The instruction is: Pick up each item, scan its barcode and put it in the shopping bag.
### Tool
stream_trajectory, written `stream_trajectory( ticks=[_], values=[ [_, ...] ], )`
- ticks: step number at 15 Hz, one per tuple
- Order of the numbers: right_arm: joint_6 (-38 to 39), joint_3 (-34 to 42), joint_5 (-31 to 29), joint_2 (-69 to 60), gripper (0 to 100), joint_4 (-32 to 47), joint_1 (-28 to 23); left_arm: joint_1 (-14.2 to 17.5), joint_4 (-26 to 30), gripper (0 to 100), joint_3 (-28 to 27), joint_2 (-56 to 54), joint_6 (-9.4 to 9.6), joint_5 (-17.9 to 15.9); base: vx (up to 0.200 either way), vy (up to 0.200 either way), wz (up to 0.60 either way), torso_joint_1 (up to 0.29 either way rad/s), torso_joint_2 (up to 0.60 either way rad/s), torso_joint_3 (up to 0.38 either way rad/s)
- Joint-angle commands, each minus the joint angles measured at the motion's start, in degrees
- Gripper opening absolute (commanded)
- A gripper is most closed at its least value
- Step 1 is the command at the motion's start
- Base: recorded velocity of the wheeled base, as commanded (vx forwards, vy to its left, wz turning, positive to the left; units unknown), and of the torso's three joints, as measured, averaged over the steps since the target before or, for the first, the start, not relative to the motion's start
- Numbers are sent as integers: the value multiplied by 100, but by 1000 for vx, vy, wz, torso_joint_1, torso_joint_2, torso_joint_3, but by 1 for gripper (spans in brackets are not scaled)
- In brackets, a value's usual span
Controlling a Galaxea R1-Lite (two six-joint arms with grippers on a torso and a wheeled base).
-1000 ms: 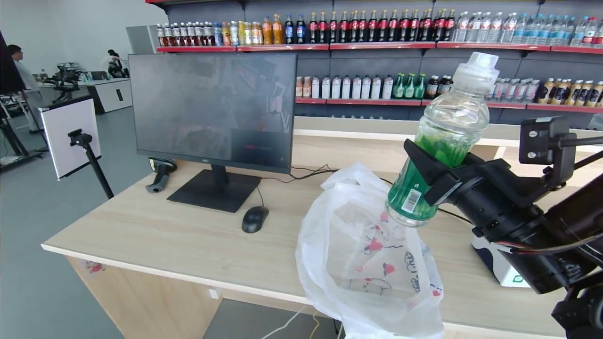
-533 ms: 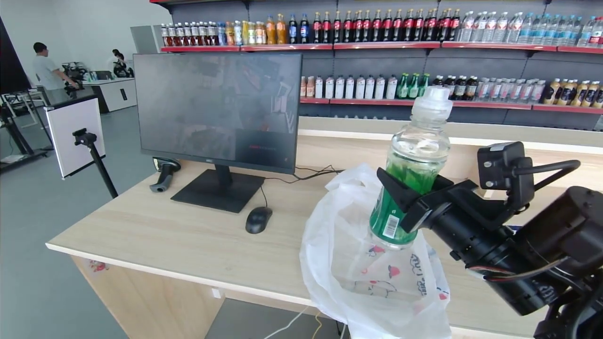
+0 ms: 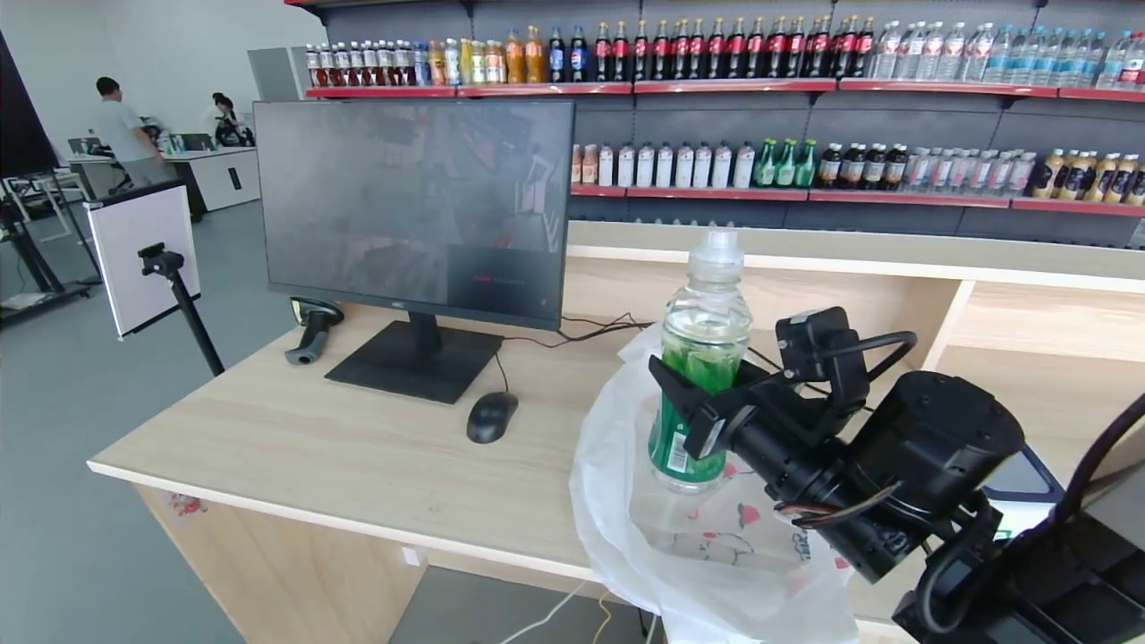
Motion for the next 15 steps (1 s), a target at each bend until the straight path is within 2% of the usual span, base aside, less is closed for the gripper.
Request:
stream_trajectory(
  ticks=[1,4,10,15],
  values=[
    [66,-152,-6,333,0,-8,11,-1,-1,100,0,-2,-4,1,0,0,0,0,0,0],
    [92,-196,-6,544,0,-8,-183,-1,-1,100,0,-2,-4,1,0,0,0,0,0,0],
    [92,-732,-49,1010,0,-8,-227,-1,-1,100,0,-2,-4,1,0,0,0,0,0,0],
    [92,-671,-49,1072,0,-8,-227,-1,-10,100,0,-2,-13,1,0,0,0,0,0,0]
  ],
)
